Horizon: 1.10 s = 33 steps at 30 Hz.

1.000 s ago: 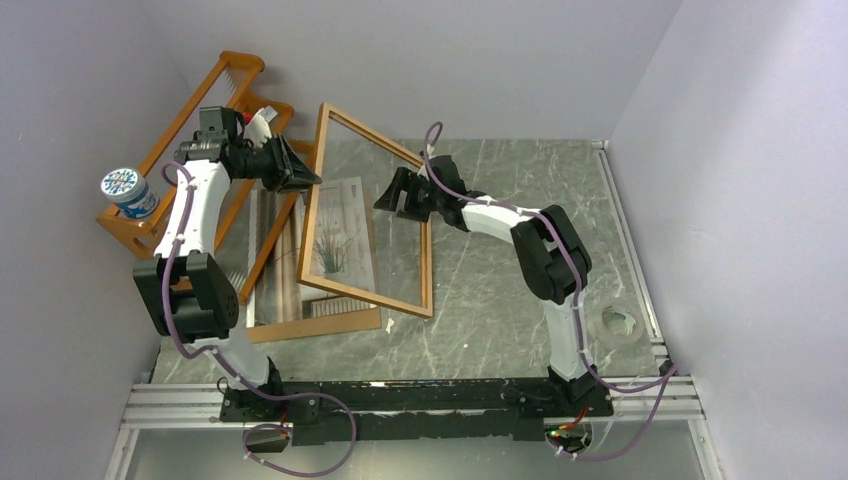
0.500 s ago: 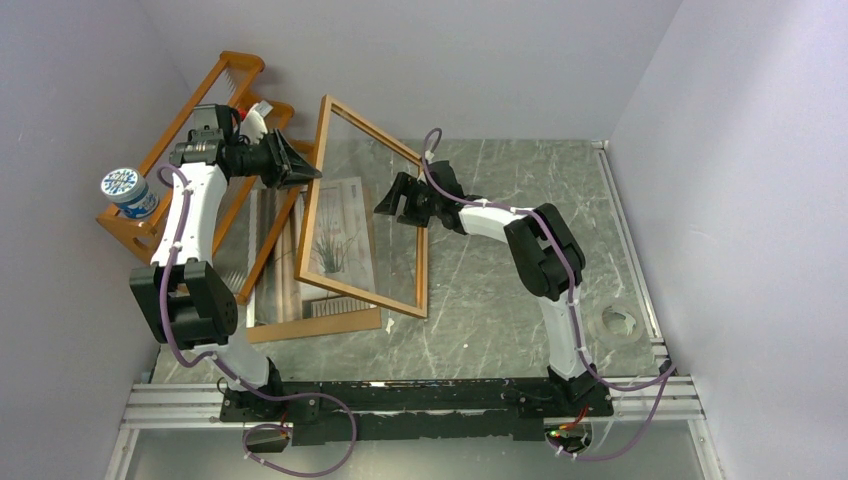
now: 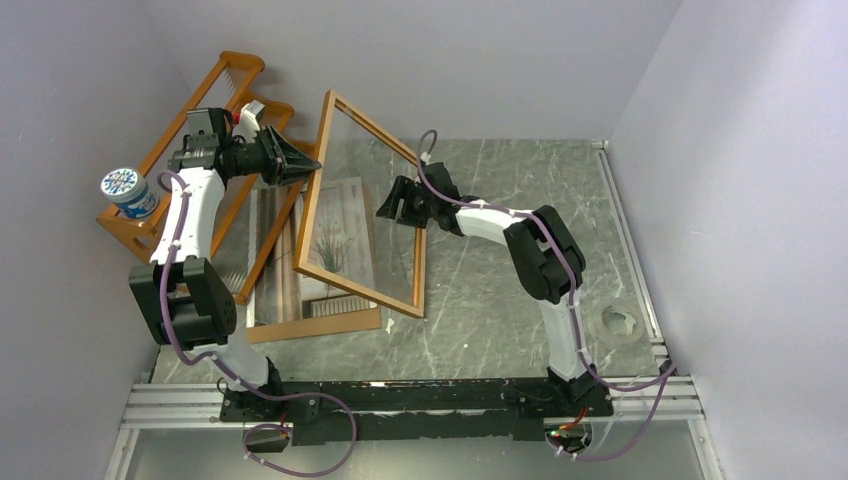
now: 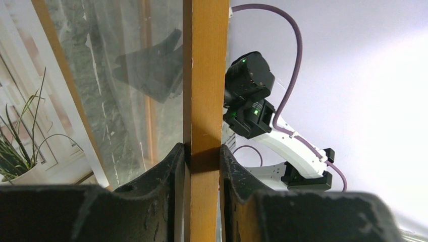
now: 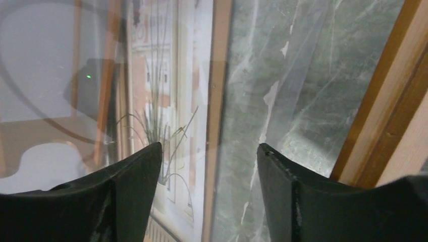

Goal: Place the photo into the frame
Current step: Adjust the photo frame item on the photo frame.

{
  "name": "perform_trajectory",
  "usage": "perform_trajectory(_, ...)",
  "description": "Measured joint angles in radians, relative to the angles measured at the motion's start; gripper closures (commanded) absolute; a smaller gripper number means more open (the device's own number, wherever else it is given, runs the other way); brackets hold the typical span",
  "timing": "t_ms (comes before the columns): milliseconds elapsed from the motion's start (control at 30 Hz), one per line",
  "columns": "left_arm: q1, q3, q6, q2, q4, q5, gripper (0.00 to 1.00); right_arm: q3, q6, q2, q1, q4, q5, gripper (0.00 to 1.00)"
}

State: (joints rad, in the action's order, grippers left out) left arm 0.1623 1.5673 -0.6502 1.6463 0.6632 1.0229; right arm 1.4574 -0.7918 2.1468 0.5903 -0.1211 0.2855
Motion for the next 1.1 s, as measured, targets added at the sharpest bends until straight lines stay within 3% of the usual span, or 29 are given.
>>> perform_trajectory(267,0.001,-0.002,0.029,-0.016,-0.009,0.005,0.97,0.001,0.065,0.001,0.029,0.034,-0.077,0.35)
perform_trajectory(567,0.003,-0.026,0.112,-0.051,0.037,-0.02,0.98,0.042,0.202,-0.009,0.08,0.125,-0.202,0.13)
perform_trajectory(900,0.003,-0.076,0.111,-0.054,0.0,-0.005,0.98,0.034,0.151,-0.022,0.045,0.07,0.059,0.1)
perform_trajectory(1100,0.002,-0.092,0.115,-0.054,-0.013,-0.022,0.97,0.0,0.145,-0.035,0.044,0.062,0.088,0.1)
